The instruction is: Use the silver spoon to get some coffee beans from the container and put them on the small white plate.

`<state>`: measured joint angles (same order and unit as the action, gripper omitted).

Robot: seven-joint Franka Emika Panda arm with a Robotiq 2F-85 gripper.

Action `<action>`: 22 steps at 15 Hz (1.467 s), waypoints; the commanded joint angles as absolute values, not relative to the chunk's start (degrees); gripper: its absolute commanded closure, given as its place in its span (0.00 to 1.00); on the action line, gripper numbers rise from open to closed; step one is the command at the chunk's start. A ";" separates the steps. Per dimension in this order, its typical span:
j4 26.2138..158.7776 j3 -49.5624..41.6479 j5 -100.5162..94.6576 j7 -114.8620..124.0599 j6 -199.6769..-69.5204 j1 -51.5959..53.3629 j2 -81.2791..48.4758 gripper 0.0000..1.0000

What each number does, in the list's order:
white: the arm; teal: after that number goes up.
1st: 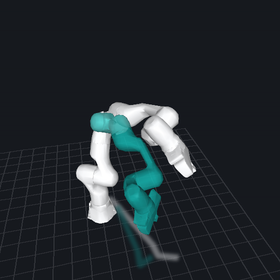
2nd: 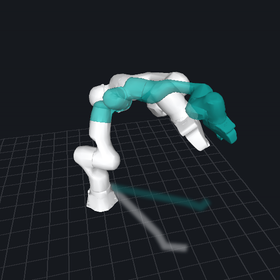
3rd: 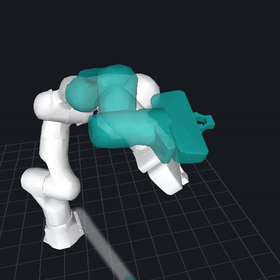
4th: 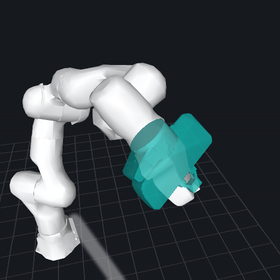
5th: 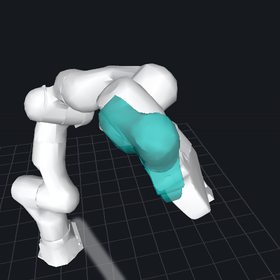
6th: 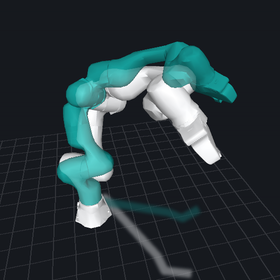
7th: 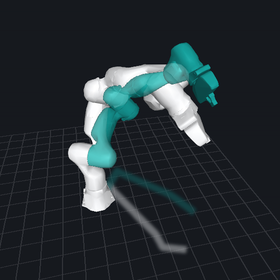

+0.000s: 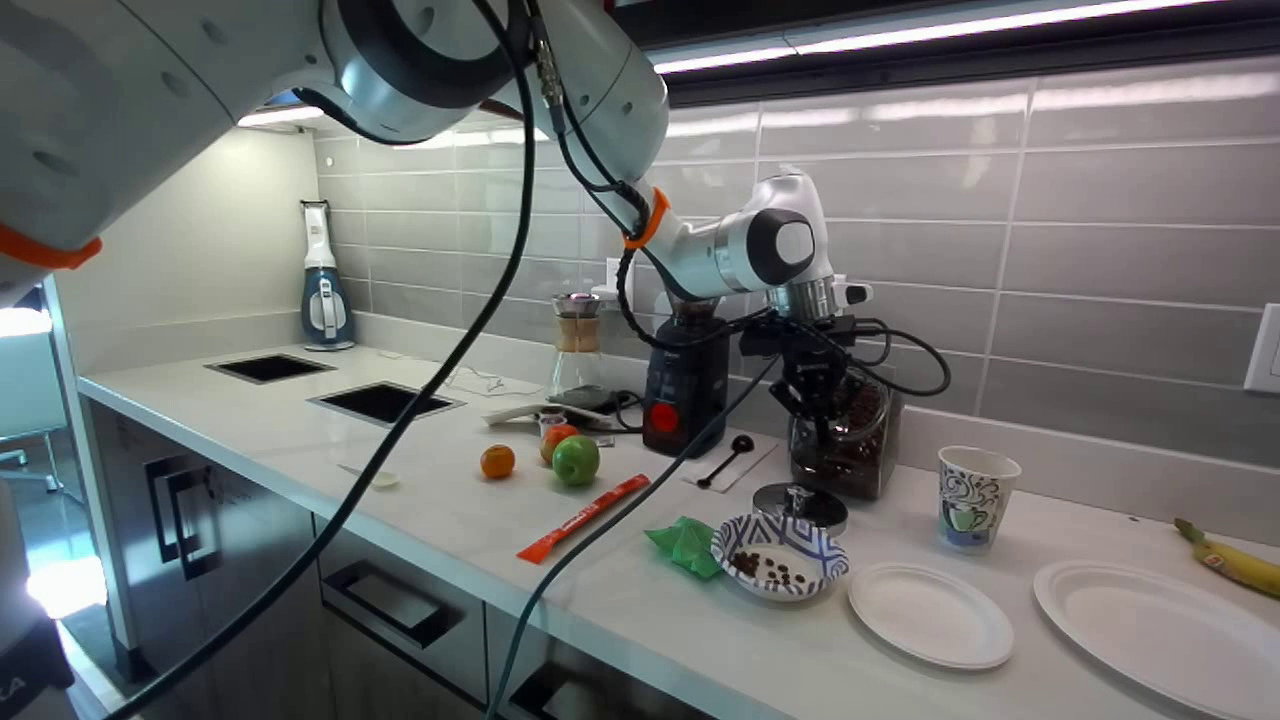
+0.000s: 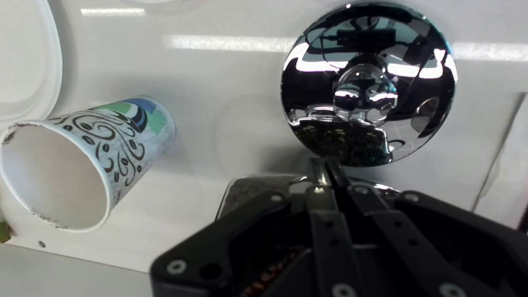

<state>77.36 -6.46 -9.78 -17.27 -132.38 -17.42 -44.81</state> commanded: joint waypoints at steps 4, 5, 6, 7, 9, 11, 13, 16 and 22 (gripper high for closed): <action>70.72 -6.92 -10.30 -20.17 -128.32 -17.34 -49.75 0.99; 70.19 -7.06 -10.60 -20.48 -127.66 -17.23 -50.02 0.99; 69.64 -7.25 -10.97 -20.71 -127.24 -17.11 -50.34 0.99; 69.06 -7.37 -11.31 -20.92 -126.84 -17.03 -50.67 0.99; 67.88 -7.53 -11.75 -21.30 -126.44 -16.93 -51.27 0.99; 67.64 -7.84 -12.58 -21.79 -126.69 -16.64 -51.43 0.99; 67.53 -8.45 -14.40 -22.32 -127.31 -16.09 -51.64 0.99; 68.00 -9.60 -17.95 -22.05 -128.77 -14.79 -51.70 0.99; 70.35 -12.22 -25.17 -20.10 -132.51 -11.78 -51.16 0.99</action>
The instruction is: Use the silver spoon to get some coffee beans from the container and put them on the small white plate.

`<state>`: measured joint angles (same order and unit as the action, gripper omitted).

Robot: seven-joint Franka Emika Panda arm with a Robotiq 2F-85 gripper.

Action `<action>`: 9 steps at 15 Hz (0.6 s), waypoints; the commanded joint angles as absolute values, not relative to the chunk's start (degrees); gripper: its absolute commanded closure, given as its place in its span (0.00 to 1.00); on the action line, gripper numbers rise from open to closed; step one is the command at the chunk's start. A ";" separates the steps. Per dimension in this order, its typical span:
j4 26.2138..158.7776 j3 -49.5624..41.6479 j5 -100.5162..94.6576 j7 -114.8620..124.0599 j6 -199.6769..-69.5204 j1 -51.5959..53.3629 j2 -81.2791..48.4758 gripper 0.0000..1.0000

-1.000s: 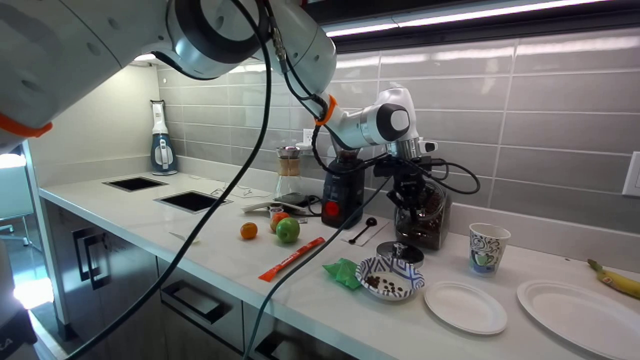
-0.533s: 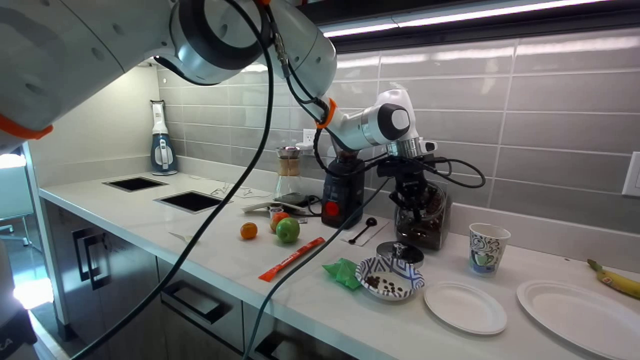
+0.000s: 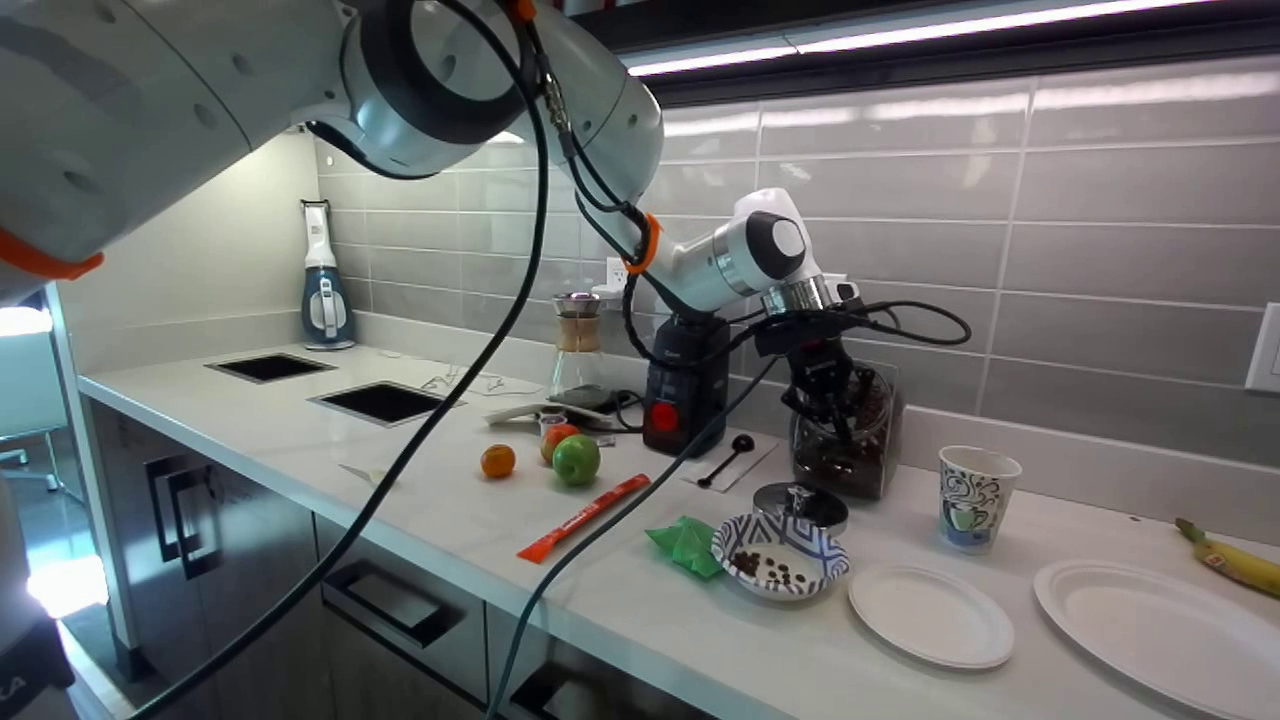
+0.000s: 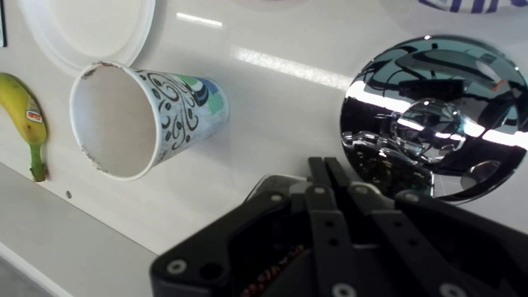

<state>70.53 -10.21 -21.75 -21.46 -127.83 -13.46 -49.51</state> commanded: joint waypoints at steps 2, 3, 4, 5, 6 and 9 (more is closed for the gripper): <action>71.83 -13.45 -27.60 -18.66 -134.46 -10.75 -50.83 0.99; 72.81 -14.18 -28.93 -17.79 -135.44 -10.15 -50.58 0.99; 73.71 -15.01 -30.35 -16.73 -136.67 -9.56 -50.43 0.99; 74.55 -15.78 -31.56 -15.59 -137.54 -9.07 -50.25 0.99; 75.23 -16.59 -32.73 -14.36 -138.49 -8.54 -50.15 0.99; 77.84 -18.61 -35.72 -9.80 -140.53 -7.00 -49.33 0.99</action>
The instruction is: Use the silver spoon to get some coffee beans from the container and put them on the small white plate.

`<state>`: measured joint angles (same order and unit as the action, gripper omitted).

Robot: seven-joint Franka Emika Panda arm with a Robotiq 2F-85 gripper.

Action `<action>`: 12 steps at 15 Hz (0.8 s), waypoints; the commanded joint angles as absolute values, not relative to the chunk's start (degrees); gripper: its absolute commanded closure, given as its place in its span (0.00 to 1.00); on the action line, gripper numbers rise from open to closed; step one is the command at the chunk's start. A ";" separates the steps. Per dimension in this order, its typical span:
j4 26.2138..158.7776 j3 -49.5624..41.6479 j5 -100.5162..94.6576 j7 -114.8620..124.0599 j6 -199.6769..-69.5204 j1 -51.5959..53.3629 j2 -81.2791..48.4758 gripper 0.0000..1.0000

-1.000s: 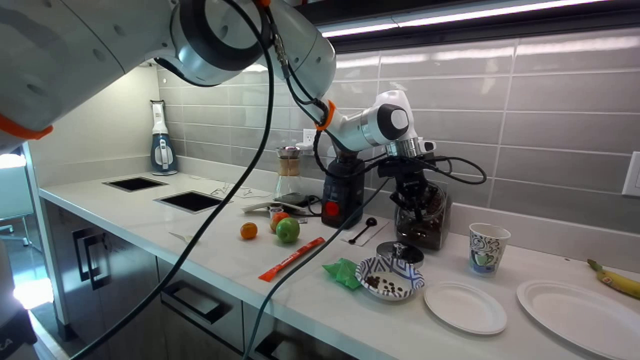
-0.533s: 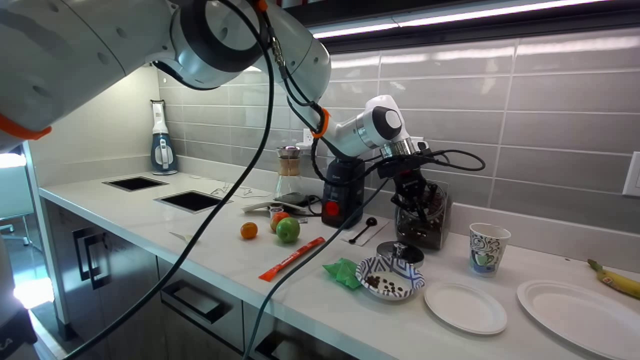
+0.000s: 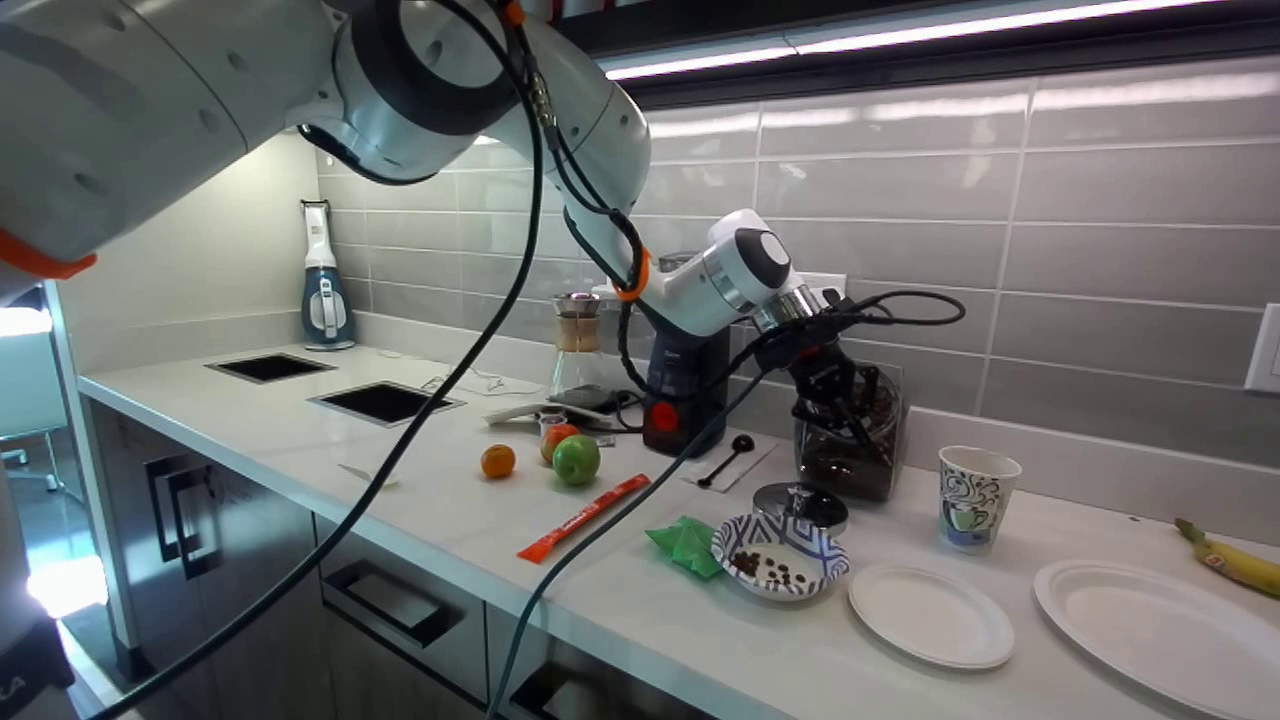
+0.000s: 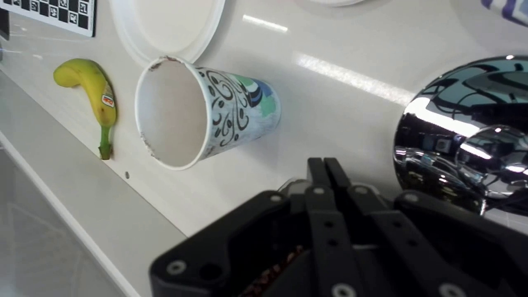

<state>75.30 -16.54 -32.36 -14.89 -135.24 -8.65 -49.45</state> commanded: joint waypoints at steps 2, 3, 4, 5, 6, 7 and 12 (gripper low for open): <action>79.79 -19.83 -38.37 -6.60 -142.31 -5.90 -48.93 0.99; 80.60 -20.57 -39.93 -4.57 -143.47 -5.29 -48.83 0.99; 81.25 -20.97 -41.23 -3.08 -144.09 -4.91 -48.60 0.99; 81.98 -21.48 -42.76 -1.28 -144.82 -4.42 -48.37 0.99; 82.70 -21.73 -43.99 0.17 -145.39 -4.10 -48.02 0.99; 83.43 -22.04 -45.33 1.70 -145.82 -3.74 -47.66 0.99; 88.13 -23.10 -53.13 8.23 -148.39 -2.14 -45.17 0.99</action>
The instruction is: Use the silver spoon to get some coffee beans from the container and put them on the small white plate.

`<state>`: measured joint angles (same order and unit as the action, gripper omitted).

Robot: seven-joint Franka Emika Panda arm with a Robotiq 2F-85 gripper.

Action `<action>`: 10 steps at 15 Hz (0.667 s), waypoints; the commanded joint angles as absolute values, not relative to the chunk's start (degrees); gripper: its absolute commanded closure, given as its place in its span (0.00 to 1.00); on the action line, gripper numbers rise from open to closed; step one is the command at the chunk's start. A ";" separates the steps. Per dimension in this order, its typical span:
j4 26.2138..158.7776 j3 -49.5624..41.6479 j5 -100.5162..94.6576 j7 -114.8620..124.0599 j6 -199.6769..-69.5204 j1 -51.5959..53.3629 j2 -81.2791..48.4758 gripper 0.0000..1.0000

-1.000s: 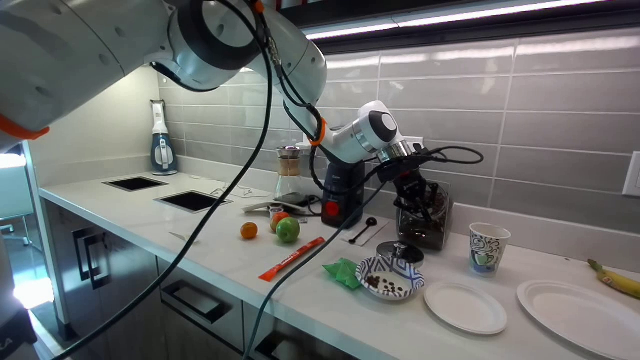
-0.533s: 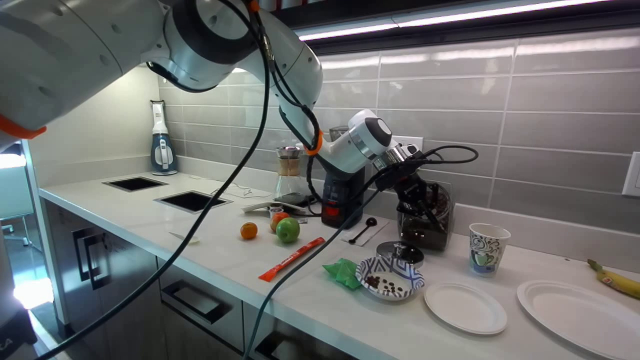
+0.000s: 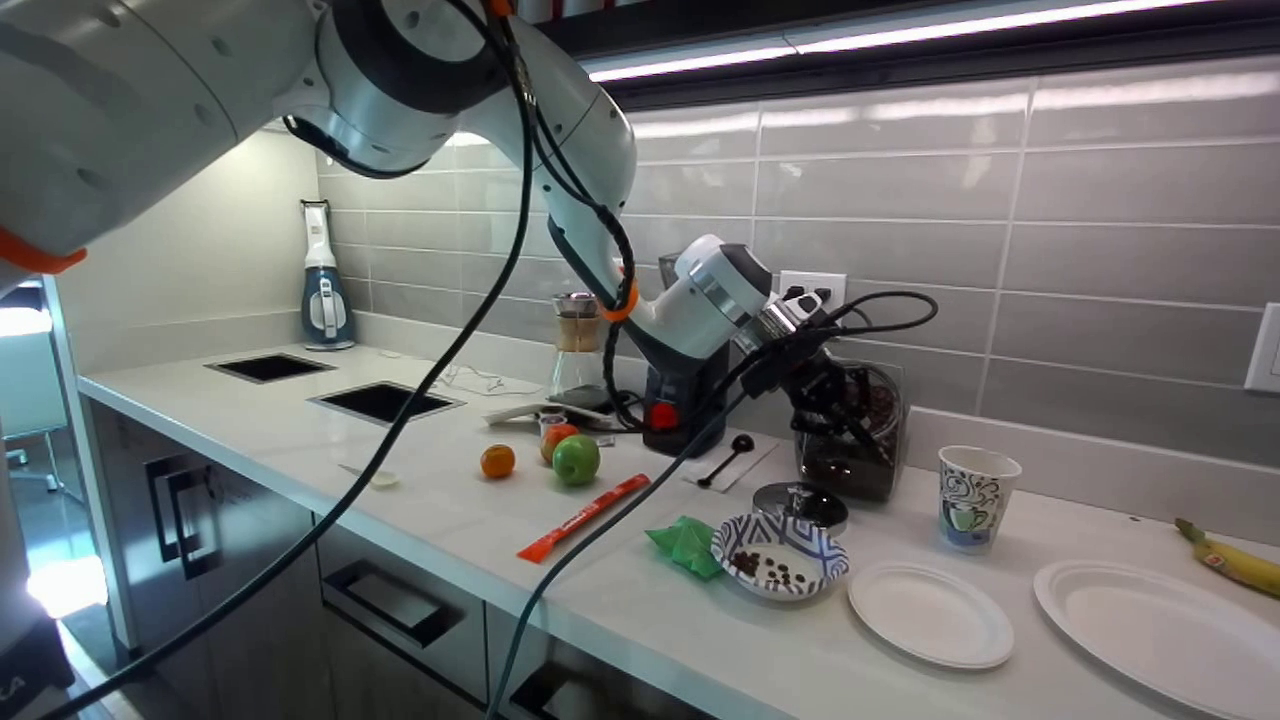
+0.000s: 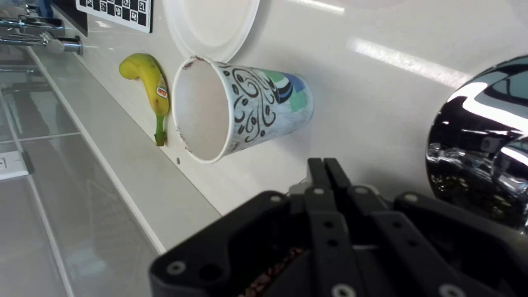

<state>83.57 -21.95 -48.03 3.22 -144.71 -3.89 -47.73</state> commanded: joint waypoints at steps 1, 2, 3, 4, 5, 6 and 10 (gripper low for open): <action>88.98 -23.55 -55.23 10.05 -149.05 -1.67 -44.71 0.99; 89.61 -23.82 -57.32 11.81 -149.48 -1.36 -44.45 0.99; 89.99 -24.49 -60.03 13.99 -149.98 -0.82 -44.37 0.99; 90.41 -25.05 -62.91 16.40 -150.23 -0.28 -44.22 0.99; 90.78 -25.52 -66.20 19.12 -150.36 0.21 -44.00 0.99; 91.11 -25.71 -69.36 21.85 -150.11 0.55 -43.82 0.99; 92.63 -23.85 -80.51 30.67 -147.68 0.36 -42.01 0.99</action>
<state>89.23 -24.44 -73.18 24.53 -148.43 -0.09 -44.83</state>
